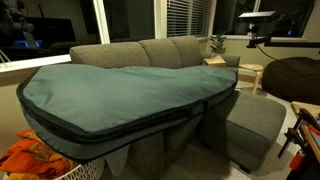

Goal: Open the zip

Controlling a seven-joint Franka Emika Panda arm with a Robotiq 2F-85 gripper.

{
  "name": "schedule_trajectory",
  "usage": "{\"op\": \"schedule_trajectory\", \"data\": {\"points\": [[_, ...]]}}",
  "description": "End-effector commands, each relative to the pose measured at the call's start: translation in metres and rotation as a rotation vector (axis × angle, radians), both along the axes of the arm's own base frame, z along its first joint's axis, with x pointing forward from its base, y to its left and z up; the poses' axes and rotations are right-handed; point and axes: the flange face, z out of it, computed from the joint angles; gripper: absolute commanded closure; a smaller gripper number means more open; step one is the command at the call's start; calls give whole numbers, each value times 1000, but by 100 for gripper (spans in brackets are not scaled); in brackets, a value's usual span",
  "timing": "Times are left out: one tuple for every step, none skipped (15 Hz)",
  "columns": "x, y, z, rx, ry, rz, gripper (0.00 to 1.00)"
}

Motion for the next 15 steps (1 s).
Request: {"op": "schedule_trajectory", "data": {"points": [[0, 0, 1, 0, 1, 0, 0], [0, 0, 1, 0, 1, 0, 0], [0, 0, 1, 0, 1, 0, 0], [0, 0, 1, 0, 1, 0, 0], [0, 0, 1, 0, 1, 0, 0], [0, 0, 1, 0, 1, 0, 0], [0, 0, 1, 0, 1, 0, 0], [0, 0, 1, 0, 1, 0, 0], [2, -1, -1, 0, 4, -1, 0], [4, -2, -3, -1, 6, -2, 0], [5, -4, -5, -1, 10, -6, 0], [8, -5, -8, -3, 15, -9, 0], [10, -6, -11, -8, 19, -13, 0], [12, -8, -14, -12, 25, -16, 0], [14, -9, -18, -13, 33, -20, 0]]}}
